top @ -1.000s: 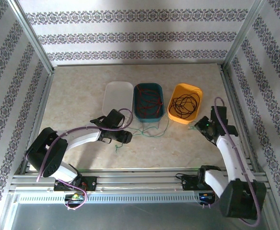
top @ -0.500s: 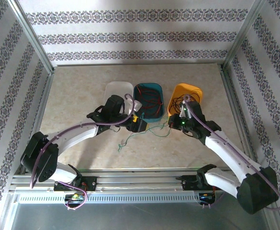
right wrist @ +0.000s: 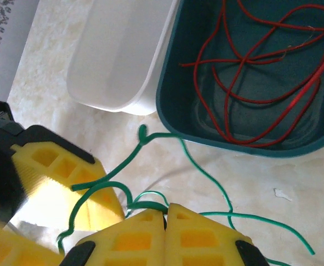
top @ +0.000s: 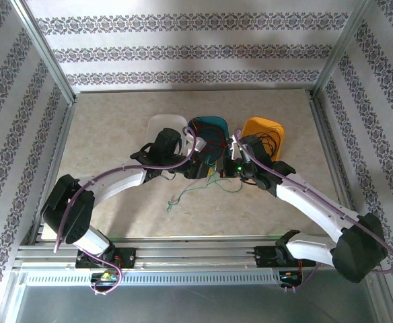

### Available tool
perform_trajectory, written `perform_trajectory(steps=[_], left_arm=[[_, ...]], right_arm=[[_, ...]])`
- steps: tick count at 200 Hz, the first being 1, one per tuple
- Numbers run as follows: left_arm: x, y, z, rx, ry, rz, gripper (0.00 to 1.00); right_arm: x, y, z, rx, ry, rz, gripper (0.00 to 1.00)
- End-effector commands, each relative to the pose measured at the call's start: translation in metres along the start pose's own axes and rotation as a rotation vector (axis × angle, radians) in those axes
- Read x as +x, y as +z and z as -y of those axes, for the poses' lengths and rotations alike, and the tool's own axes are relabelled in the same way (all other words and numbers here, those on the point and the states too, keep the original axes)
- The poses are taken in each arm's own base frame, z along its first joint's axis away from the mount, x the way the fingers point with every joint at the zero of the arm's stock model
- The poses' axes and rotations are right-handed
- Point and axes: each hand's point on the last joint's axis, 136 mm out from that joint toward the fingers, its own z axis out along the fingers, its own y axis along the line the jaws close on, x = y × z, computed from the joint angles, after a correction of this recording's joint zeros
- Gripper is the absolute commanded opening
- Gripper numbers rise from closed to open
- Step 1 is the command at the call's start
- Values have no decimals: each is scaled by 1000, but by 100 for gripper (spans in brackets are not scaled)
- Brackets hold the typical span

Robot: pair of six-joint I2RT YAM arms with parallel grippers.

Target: Untangle the cables

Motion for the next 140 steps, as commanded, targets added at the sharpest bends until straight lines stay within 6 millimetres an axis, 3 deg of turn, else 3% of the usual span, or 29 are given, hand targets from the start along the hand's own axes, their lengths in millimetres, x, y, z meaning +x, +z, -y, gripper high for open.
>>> perform_trajectory(steps=[1, 13, 32, 44, 57, 75, 119, 140], left_arm=[[-8, 1, 2, 15, 23, 41, 9], [-5, -1, 2, 10, 16, 38, 0], [3, -5, 1, 1, 10, 36, 0], [7, -8, 1, -6, 9, 39, 0], [10, -12, 3, -3, 15, 51, 0], [12, -15, 5, 4, 12, 61, 0], [7, -19, 12, 42, 11, 101, 0], [-1, -23, 15, 58, 14, 134, 0]], right_arm=[[-7, -3, -15, -43, -55, 6, 0], [-4, -4, -15, -43, -61, -5, 0], [-1, -5, -9, -31, -58, -12, 0], [1, -6, -7, -57, -35, -23, 13], [3, -8, -8, -109, -12, -45, 33], [5, -11, -9, -164, 11, -62, 41], [21, -5, -34, -336, 0, -171, 42], [28, 2, -36, -357, 6, -220, 41]])
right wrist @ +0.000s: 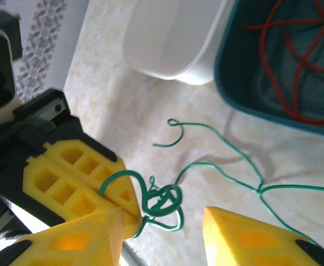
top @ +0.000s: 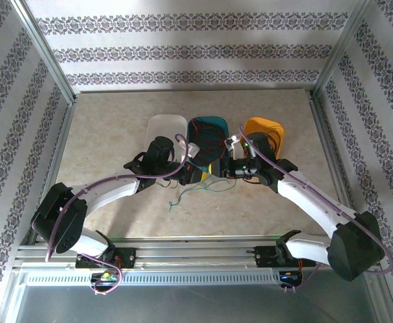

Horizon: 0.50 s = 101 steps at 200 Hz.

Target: Untangle the cables

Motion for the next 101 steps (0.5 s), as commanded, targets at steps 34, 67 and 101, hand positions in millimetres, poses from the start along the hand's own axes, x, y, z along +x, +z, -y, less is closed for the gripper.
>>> perform_trajectory(steps=[34, 67, 101], left_arm=[[-28, -16, 19, 83, 23, 111, 0], [-30, -22, 23, 106, 18, 129, 0], [-34, -28, 24, 112, 9, 152, 0]], right_arm=[[11, 12, -6, -98, -9, -64, 40], [10, 14, 0, -106, 10, -55, 38], [7, 7, 12, -113, 57, -27, 35]])
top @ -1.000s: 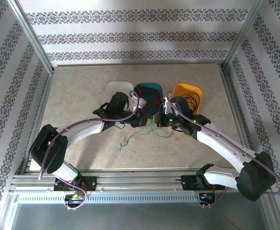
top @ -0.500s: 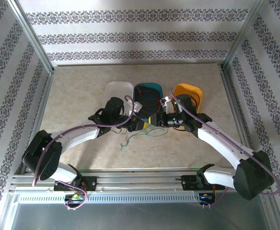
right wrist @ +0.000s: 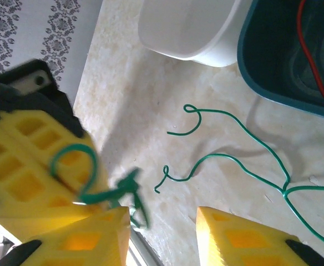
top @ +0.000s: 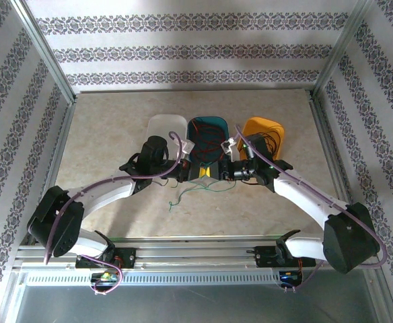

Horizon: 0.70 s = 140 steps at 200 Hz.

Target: Untangle the cables

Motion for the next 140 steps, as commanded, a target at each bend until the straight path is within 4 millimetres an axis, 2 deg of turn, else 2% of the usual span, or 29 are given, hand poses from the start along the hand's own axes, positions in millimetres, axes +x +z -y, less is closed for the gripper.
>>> perform_trajectory(steps=[1, 13, 36, 72, 90, 108, 120, 140], left_arm=[[-19, -11, 19, 63, 48, 70, 0], [-19, -11, 20, 70, 48, 65, 0], [-17, -10, 19, 74, 40, 54, 0], [-19, -8, 21, 89, 37, 56, 0], [-20, -8, 23, 103, 37, 56, 0], [-19, -9, 22, 93, 39, 53, 0], [-19, -11, 19, 67, 45, 63, 0], [-28, -21, 6, -23, 57, 134, 0]], right_arm=[[-1, -5, 6, -29, 26, 18, 35], [-3, -8, 6, -32, 25, 31, 35], [-7, -9, -6, -63, 4, 33, 35], [-12, 0, -15, -72, -23, 33, 34], [-17, 8, -10, -60, -11, 40, 26], [-24, 11, -1, -26, 11, 56, 8], [-29, 7, 7, 16, 28, 89, 1], [-31, -6, 26, 98, 64, 151, 0]])
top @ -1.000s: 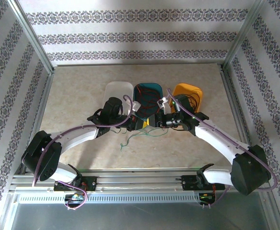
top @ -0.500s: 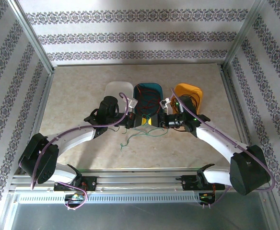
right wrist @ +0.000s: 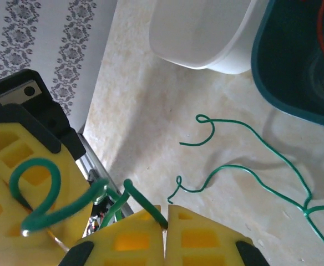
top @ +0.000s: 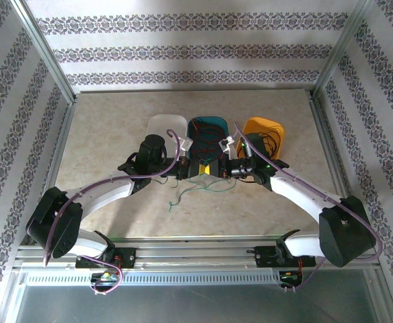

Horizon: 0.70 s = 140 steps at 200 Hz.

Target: Untangle the cables

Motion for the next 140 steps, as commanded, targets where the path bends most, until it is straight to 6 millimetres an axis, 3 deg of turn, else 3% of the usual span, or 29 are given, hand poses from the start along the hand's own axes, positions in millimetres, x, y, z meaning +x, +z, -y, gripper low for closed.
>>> perform_trajectory(steps=[1, 45, 87, 106, 140], left_arm=[[-20, -18, 3, -31, 68, 103, 0], [-68, -65, -28, -264, 82, 383, 0], [-91, -81, -36, -325, 87, 486, 0], [-97, -90, -54, -368, 37, 523, 0], [-105, -108, -100, -457, -69, 589, 0]], right_arm=[[-21, -17, 28, 145, 35, 134, 0], [-4, -46, 66, 280, 140, 171, 0], [8, -44, 60, 247, 134, 122, 0], [2, -46, 57, 249, 128, 147, 23], [-5, -48, 51, 248, 108, 160, 26]])
